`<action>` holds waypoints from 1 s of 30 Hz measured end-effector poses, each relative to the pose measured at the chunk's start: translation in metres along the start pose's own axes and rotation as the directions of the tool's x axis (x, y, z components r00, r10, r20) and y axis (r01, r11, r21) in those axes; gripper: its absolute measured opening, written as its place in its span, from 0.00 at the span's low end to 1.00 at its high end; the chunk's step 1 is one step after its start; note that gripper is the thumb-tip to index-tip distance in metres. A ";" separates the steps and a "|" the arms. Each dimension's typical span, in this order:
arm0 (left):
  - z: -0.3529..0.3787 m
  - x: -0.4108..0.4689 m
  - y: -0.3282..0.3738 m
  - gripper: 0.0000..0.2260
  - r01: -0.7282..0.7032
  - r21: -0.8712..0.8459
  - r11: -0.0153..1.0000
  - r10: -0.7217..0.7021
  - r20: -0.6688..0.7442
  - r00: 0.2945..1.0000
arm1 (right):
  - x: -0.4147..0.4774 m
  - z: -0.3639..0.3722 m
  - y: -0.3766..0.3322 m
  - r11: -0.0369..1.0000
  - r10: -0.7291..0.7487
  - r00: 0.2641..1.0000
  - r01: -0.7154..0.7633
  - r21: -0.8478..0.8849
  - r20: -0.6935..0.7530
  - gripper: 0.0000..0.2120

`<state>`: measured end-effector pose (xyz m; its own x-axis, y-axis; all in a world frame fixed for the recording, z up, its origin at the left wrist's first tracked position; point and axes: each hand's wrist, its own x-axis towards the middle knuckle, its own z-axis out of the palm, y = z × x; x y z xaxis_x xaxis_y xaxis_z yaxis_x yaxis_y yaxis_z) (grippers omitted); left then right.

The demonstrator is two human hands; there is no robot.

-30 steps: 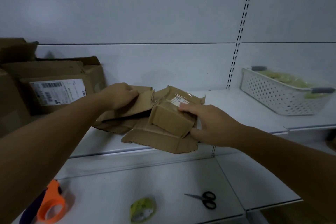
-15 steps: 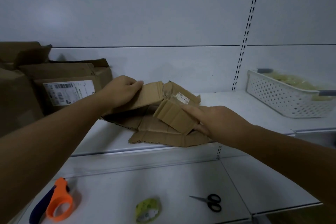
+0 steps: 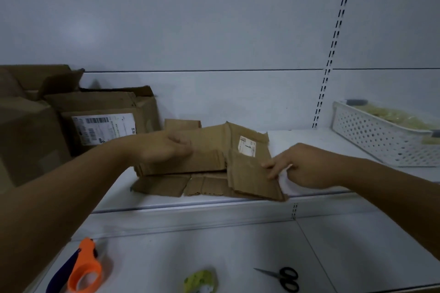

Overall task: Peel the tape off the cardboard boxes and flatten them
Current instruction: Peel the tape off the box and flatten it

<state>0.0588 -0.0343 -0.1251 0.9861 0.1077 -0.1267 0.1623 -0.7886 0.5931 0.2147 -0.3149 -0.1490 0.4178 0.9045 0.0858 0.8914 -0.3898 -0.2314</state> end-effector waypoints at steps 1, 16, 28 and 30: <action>0.000 -0.003 0.005 0.14 0.000 0.020 1.000 -0.002 0.111 0.994 | 0.005 -0.003 -0.003 0.996 0.068 0.997 -0.067 0.052 -0.026 0.18; 0.040 -0.001 -0.024 0.13 -0.113 0.081 0.990 0.127 -0.184 0.975 | 0.086 0.044 0.002 0.967 0.253 0.926 -0.249 0.053 -0.280 0.43; 0.056 0.042 -0.054 0.24 0.093 0.353 0.931 0.054 -0.386 0.921 | 0.083 0.062 -0.012 0.896 0.081 0.898 -0.256 -0.364 -0.433 0.21; 0.056 0.043 -0.054 0.24 0.100 0.351 0.931 0.042 -0.375 0.926 | 0.083 0.062 -0.014 0.889 0.111 0.906 -0.274 -0.366 -0.409 0.22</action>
<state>0.0906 -0.0209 -0.2077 0.9335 0.2939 0.2055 0.2374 -0.9359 0.2603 0.2260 -0.2238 -0.1987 0.5492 0.7054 0.4481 0.7426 -0.6579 0.1255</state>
